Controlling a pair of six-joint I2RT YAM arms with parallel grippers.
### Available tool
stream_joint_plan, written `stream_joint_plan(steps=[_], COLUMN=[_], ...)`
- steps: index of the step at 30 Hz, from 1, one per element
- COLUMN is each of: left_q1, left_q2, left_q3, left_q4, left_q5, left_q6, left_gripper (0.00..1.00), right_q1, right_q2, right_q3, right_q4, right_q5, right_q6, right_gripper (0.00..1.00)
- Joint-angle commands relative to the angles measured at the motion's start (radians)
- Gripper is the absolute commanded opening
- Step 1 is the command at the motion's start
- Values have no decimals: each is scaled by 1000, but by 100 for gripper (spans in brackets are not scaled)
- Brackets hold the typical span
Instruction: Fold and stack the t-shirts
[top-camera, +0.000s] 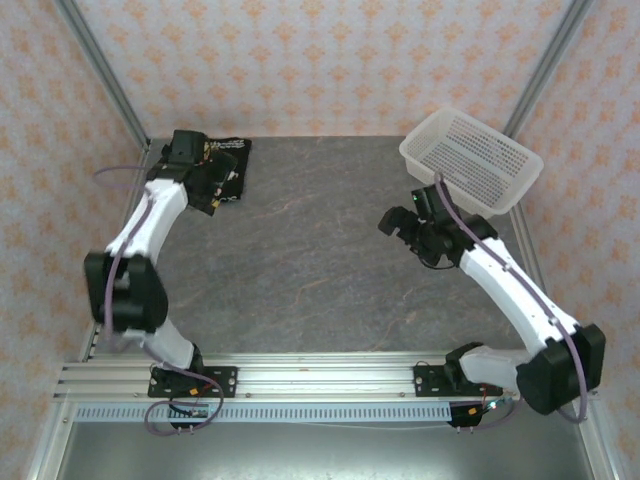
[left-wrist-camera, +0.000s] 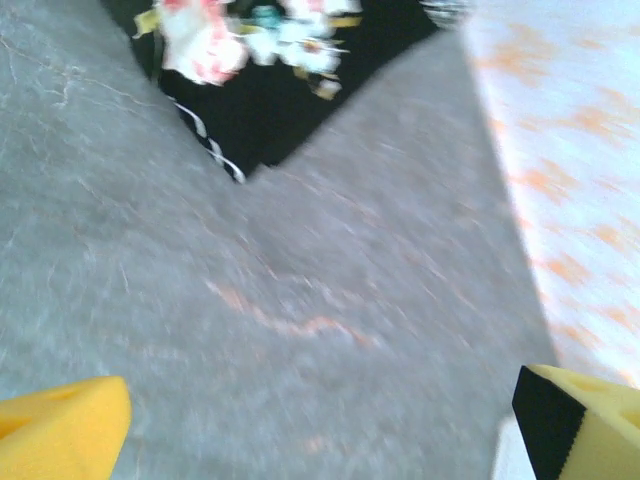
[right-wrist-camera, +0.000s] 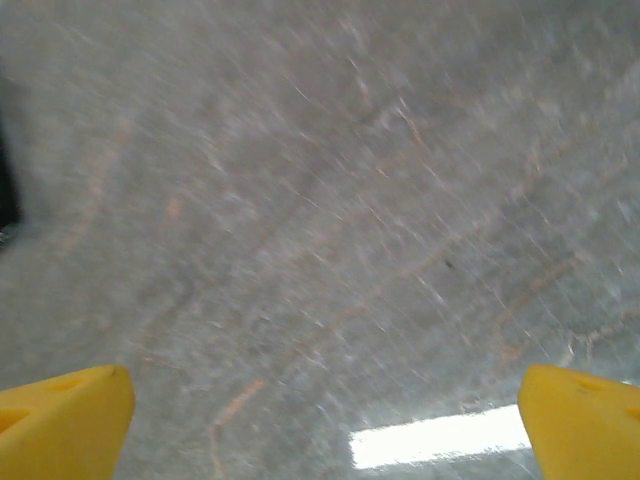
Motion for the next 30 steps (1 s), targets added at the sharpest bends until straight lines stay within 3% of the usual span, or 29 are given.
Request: stream_joint_plan(steps=[1,4,7,8,10,14,16,18,22,30], left_q1=[-26,-75,-164,-184,-188,-189,-188,-170,-98,-11], left_q2=[-176,-319,-484,-549,-678,-847,-847,-806,-656,-280], left_q3=[-98,-150,-254,-320,-481,-796,-889,-957,-1040,-944], left_q4=[-124,-212,-270,-240,-84,304,449,576,813,1032], left_q5=[-195,-383,-724,-810,-859,-889,-824,-781,-723,-563], left_q6=[132,225,215,230,352,711,870,902,870,954], left_gripper=[100,100,100,100,100,100,100,100,100,100], right_q1=[-4,-5,-5,-4,-4,-4,-4,-23,-99,-254], right_q2=[-116,-201,-217,-225,-275,-412,-406,-372,-280,-54], right_q3=[38,55,95,78,-39,-424,-552,-640,-737,-780], right_q4=[76,56,-61,-65,78,580,748,863,970,1244], right_q5=[110,244,494,584,669,804,853,819,766,561], right_q6=[-60,-92,-75,-89,-231,-524,-644,-710,-648,-629], right_gripper=[99,99,99,99,99,99,99,99,99,99])
